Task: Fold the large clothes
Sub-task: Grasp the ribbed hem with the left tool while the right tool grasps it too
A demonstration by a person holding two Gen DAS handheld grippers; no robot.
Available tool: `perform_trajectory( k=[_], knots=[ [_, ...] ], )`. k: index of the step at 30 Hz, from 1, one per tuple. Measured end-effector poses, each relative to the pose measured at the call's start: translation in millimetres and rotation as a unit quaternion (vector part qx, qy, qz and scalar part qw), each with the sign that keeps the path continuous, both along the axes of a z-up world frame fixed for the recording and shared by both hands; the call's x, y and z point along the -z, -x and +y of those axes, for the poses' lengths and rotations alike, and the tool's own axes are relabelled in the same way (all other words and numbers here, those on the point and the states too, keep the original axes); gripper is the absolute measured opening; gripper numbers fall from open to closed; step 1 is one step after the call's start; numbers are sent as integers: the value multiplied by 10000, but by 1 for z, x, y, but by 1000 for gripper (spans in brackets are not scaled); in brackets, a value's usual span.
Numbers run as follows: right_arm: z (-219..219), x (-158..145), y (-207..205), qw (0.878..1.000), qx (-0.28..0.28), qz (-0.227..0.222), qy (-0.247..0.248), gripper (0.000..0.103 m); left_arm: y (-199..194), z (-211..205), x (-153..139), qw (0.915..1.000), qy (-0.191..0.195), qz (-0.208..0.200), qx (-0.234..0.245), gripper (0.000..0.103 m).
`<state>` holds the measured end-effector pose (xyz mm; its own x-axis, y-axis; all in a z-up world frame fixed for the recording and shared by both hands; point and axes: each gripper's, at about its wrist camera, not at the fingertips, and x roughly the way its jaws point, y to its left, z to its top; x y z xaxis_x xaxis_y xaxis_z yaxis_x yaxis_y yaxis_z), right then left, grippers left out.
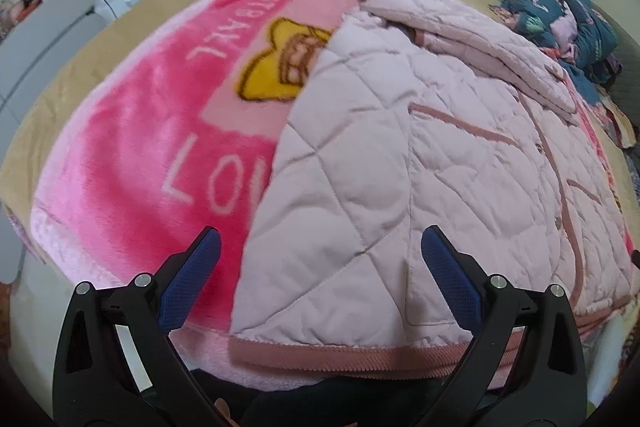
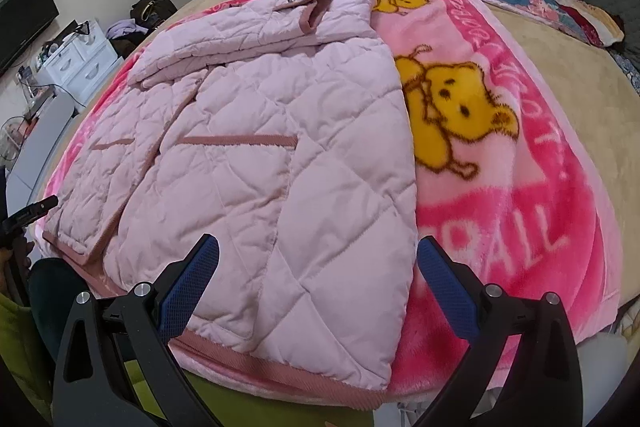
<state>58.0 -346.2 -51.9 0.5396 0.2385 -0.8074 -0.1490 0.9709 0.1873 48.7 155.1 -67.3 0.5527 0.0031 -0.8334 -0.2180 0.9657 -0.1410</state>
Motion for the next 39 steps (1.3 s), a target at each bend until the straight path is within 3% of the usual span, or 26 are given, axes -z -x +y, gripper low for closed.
perform_trajectory(
  k=[4,16,18,25,26,27,29,31,33,35,37,39],
  knots=[
    [-6,11,3,9998,62,177,-41,99,-6,3,8,9995,215,197,87,94],
    [-10,43,13,9961,51,825,-301,99,-24,-6,22,9948,250,742,652,93],
    [-12,46,16,9956,73,845,-409,99,-24,-9,22,9946,191,731,714,89],
    [-19,51,25,9929,25,854,-832,98,-18,-18,18,9930,208,513,1043,60],
    [-20,51,27,9924,71,828,-908,93,-17,-17,18,9929,252,498,1050,57],
    [-22,52,29,9908,28,826,-1073,80,-16,-16,18,9928,305,482,1056,56],
    [-22,54,31,9859,-87,869,-1429,62,-15,-14,19,9923,370,468,1087,55],
    [-22,56,32,9843,-122,875,-1530,55,-14,-13,19,9921,392,454,1105,54],
    [-22,52,32,9813,-222,774,-1748,29,-14,-14,18,9924,365,442,1092,51],
    [-19,38,32,9821,-374,486,-1780,18,-11,-16,15,9933,291,358,1058,45],
    [-16,18,31,9820,-576,124,-1795,16,-7,-19,10,9945,119,243,1010,27],
    [-14,-1,28,9798,-702,-185,-1865,14,-7,-20,3,9951,158,128,970,21]
  ],
)
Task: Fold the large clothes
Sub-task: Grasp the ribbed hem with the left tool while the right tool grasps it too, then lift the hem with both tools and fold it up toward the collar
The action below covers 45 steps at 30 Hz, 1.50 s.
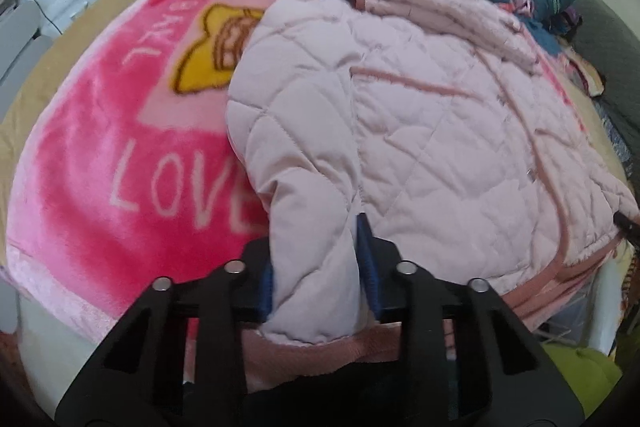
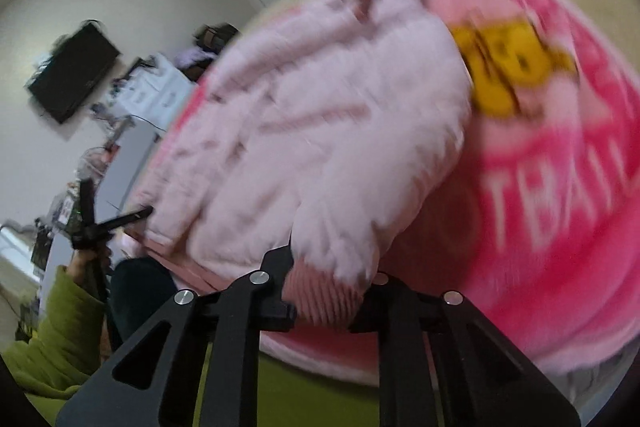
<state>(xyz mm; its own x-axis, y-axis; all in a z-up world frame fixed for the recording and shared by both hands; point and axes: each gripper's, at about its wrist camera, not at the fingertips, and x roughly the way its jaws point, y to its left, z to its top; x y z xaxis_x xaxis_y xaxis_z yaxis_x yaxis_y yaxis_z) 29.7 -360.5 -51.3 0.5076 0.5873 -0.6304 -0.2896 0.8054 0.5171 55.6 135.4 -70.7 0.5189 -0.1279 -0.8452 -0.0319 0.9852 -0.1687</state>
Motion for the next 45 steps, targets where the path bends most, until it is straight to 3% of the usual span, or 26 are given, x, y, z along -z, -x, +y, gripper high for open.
perform_trajectory(
  k=[6,12,21,45],
  knots=[
    [3,-34,-12,9983,-56,-573,-22,14,0,-2,-30,9986,181,-483,-80,14],
    [-1,-46,-24,9971,114,-738,-155,14,-3,-13,-69,9941,229,-1061,4,13],
    [-7,-66,-43,9940,345,-1026,-163,13,-21,-24,-102,9875,161,-1567,-73,13],
    [-14,-77,-90,9901,749,-1151,-286,13,-74,-31,-132,9812,148,-1919,-108,13]
  ],
)
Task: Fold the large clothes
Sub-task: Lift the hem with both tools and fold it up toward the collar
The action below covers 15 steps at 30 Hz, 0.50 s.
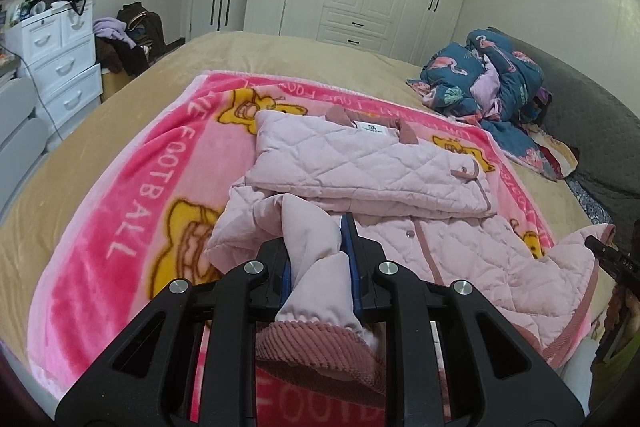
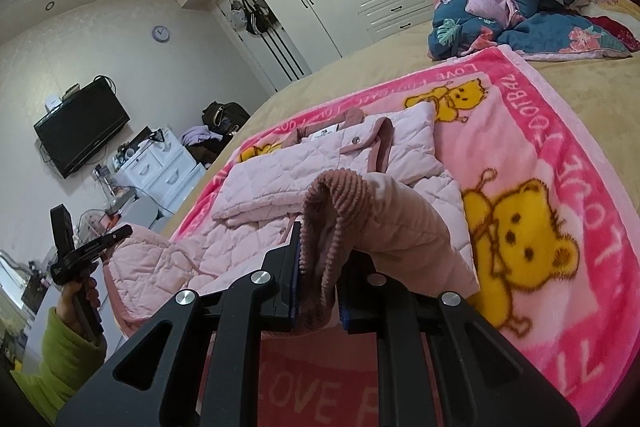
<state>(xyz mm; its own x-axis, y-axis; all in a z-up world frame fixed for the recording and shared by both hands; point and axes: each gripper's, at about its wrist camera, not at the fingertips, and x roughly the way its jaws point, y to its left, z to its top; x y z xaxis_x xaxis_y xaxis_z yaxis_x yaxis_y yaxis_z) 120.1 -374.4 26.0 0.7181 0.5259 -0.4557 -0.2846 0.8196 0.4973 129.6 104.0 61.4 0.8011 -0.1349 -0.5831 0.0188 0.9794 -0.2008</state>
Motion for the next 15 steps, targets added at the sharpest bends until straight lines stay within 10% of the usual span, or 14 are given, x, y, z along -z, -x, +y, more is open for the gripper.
perform_trajectory(
  k=[15],
  knots=[
    [4,-29,-32,9993,97,-352,-40,13,-22,2,-24,9998,22,-153,-83,13]
  ],
)
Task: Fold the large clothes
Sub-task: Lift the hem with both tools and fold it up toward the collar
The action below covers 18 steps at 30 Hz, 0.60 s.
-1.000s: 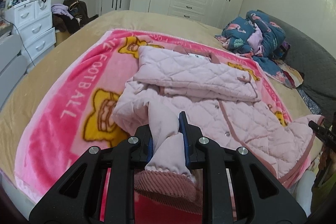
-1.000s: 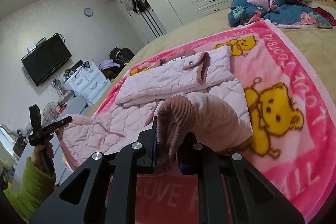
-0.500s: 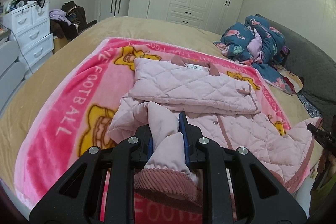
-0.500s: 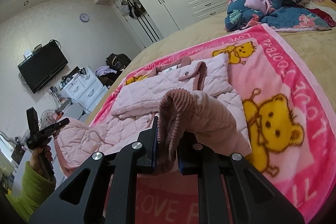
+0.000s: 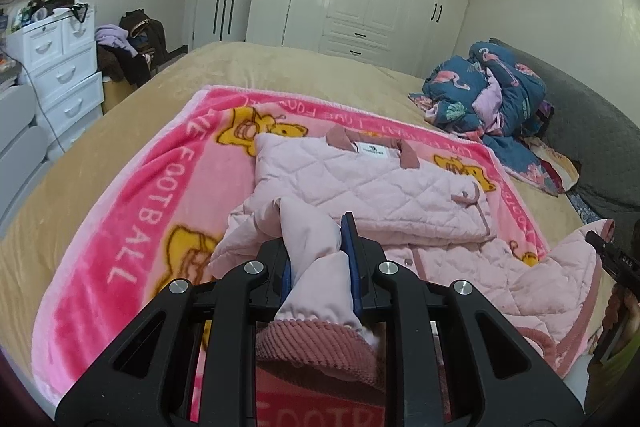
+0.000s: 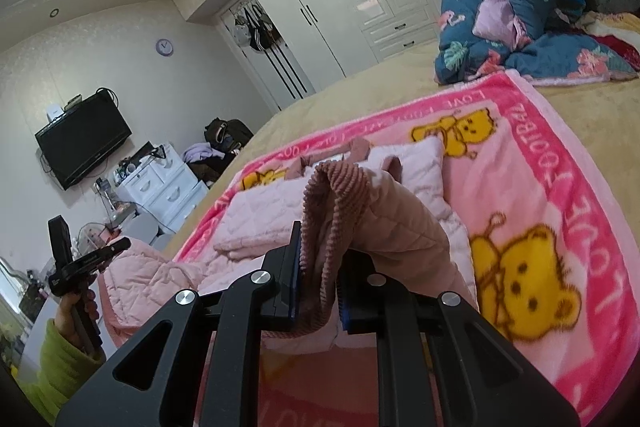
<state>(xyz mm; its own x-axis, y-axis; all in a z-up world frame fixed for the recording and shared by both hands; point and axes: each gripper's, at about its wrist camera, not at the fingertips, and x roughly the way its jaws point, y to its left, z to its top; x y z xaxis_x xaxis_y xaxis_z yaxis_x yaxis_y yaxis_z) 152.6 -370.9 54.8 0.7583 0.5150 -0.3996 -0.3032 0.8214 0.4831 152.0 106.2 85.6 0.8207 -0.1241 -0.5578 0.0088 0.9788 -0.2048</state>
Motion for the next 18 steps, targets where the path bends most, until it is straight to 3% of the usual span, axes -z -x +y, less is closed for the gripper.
perform_trajectory(
  k=[18],
  knots=[
    [-7,-45,-57,9991,109,-416,-64,13,-49,-2,-33,9998,-108,-89,-117,13]
  ],
)
